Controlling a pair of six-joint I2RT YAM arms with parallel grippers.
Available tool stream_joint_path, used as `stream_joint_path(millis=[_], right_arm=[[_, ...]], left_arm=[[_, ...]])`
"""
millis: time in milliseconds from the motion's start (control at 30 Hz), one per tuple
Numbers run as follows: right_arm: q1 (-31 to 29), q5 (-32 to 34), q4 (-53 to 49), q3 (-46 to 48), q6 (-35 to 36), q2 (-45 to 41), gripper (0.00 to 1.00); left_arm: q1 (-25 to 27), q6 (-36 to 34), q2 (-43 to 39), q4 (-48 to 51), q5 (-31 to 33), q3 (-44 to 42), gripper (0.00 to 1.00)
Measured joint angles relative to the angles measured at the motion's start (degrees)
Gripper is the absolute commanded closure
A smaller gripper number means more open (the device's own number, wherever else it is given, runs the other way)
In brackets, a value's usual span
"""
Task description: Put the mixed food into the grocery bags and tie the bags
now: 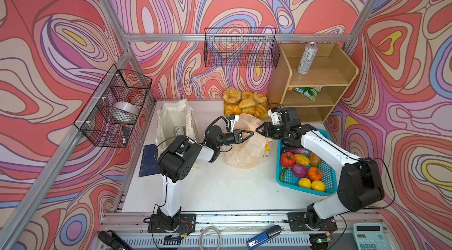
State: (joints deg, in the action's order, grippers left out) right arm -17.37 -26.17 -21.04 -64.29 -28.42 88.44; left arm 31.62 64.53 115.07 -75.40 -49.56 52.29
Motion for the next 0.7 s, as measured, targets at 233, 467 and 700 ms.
stream_joint_path(millis=[233, 467, 700], right_arm=[[-0.2, -0.5, 0.4, -0.3, 0.3, 1.9, 1.0], [-0.2, -3.4, 3.5, 1.0, 0.5, 1.2, 1.0], [-0.2, -7.1, 7.9, 4.1, 0.3, -1.3, 1.0]], left_arm=[[0.0, -0.9, -0.5, 0.0, 0.9, -0.9, 1.0], [-3.4, -2.6, -2.4, 0.3, 5.1, -7.8, 1.0], [-2.9, -3.2, -1.7, 0.3, 6.1, -8.6, 1.0]])
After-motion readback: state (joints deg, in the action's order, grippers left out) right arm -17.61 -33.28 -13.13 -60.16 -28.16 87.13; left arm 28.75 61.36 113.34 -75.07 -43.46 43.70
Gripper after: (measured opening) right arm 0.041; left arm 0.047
